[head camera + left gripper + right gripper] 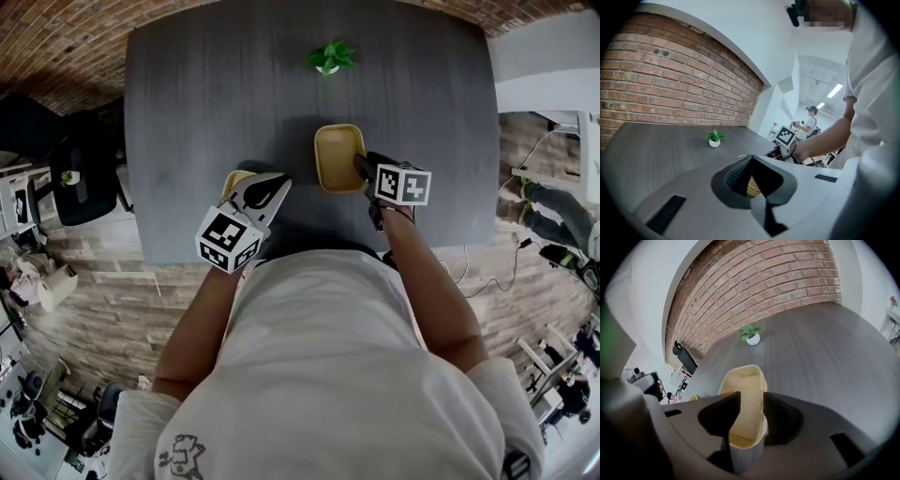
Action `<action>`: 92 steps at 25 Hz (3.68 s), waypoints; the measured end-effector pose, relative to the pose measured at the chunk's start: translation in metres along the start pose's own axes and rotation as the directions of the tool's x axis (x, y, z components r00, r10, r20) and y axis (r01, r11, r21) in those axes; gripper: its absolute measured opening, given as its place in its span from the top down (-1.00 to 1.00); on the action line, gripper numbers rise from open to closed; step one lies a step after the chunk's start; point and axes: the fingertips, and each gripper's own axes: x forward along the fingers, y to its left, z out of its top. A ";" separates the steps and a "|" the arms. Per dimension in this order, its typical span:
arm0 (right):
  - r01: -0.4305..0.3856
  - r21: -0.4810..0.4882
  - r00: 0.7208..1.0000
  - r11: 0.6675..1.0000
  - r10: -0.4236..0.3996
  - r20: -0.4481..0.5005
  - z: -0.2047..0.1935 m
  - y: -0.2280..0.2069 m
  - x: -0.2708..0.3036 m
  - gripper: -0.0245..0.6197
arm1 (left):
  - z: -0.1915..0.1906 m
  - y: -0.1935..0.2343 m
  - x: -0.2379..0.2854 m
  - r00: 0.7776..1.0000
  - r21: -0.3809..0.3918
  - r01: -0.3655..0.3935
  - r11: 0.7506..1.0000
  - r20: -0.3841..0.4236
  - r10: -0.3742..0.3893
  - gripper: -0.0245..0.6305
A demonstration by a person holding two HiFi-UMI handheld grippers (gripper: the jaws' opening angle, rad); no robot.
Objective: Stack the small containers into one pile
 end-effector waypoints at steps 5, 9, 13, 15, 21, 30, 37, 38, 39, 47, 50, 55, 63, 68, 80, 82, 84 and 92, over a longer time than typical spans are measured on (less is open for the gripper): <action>-0.003 -0.077 0.999 0.997 0.007 0.054 0.010 0.011 -0.018 0.43 | 0.007 -0.005 -0.014 1.000 0.025 -0.013 1.000 0.023 0.013 0.89; 0.007 -0.146 0.996 0.989 0.006 0.094 0.014 0.021 -0.035 0.43 | 0.012 -0.010 -0.028 0.998 0.039 -0.023 0.999 0.051 0.021 0.89; 0.006 -0.210 0.989 0.978 0.025 0.147 0.018 0.034 -0.057 0.46 | 0.016 -0.019 -0.043 0.997 0.059 -0.031 0.998 0.077 0.027 0.89; 0.008 -0.241 0.985 0.971 0.034 0.170 0.018 0.042 -0.069 0.47 | 0.019 -0.023 -0.052 0.995 0.068 -0.036 0.997 0.091 0.030 0.89; 0.021 -0.328 0.967 0.945 0.065 0.247 0.020 0.069 -0.103 0.48 | 0.028 -0.032 -0.080 0.990 0.090 -0.055 0.994 0.136 0.042 0.89; 0.049 -0.499 0.912 0.865 0.166 0.376 0.016 0.129 -0.151 0.54 | 0.042 -0.055 -0.124 0.974 0.133 -0.086 0.987 0.222 0.055 0.89; 0.086 -0.562 0.860 0.822 0.224 0.459 0.005 0.167 -0.180 0.59 | 0.039 -0.067 -0.155 0.964 0.142 -0.113 0.983 0.256 0.074 0.89; 0.091 -0.567 0.854 0.819 0.229 0.467 0.004 0.171 -0.184 0.60 | 0.040 -0.068 -0.159 0.962 0.142 -0.117 0.983 0.263 0.076 0.89; 0.095 -0.570 0.849 0.816 0.233 0.474 0.002 0.174 -0.187 0.60 | 0.040 -0.069 -0.163 0.960 0.142 -0.120 0.983 0.269 0.079 0.89; 0.107 -0.577 0.834 0.810 0.243 0.495 -0.003 0.181 -0.202 0.62 | 0.042 -0.071 -0.180 0.953 0.140 -0.145 0.980 0.287 0.100 0.89; 0.102 -0.582 0.831 0.807 0.252 0.496 0.000 0.181 -0.204 0.62 | 0.043 -0.072 -0.180 0.950 0.139 -0.152 0.979 0.292 0.106 0.89; 0.091 -0.586 0.821 0.805 0.272 0.501 0.008 0.175 -0.209 0.62 | 0.048 -0.076 -0.169 0.952 0.146 -0.160 0.976 0.286 0.113 0.89; 0.058 -0.607 0.820 0.793 0.309 0.483 0.022 0.148 -0.221 0.63 | 0.067 -0.086 -0.137 0.945 0.147 -0.205 0.968 0.286 0.157 0.89; 0.033 -0.625 0.820 0.780 0.337 0.464 0.026 0.131 -0.228 0.62 | 0.075 -0.102 -0.118 0.943 0.155 -0.225 0.962 0.285 0.174 0.89; -0.003 -0.640 0.822 0.769 0.366 0.436 0.017 0.118 -0.228 0.62 | 0.067 -0.111 -0.109 0.934 0.161 -0.260 0.952 0.293 0.205 0.89; 0.000 -0.640 0.823 0.768 0.363 0.436 0.016 0.126 -0.225 0.62 | 0.067 -0.105 -0.112 0.937 0.160 -0.249 0.955 0.290 0.196 0.89; 0.008 -0.640 0.824 0.768 0.357 0.440 0.016 0.135 -0.220 0.62 | 0.067 -0.097 -0.116 0.942 0.160 -0.234 0.959 0.282 0.182 0.89; 0.041 -0.586 0.833 0.809 0.297 0.468 0.010 0.178 -0.195 0.62 | 0.067 -0.057 -0.142 0.961 0.179 -0.156 0.971 0.257 0.107 0.89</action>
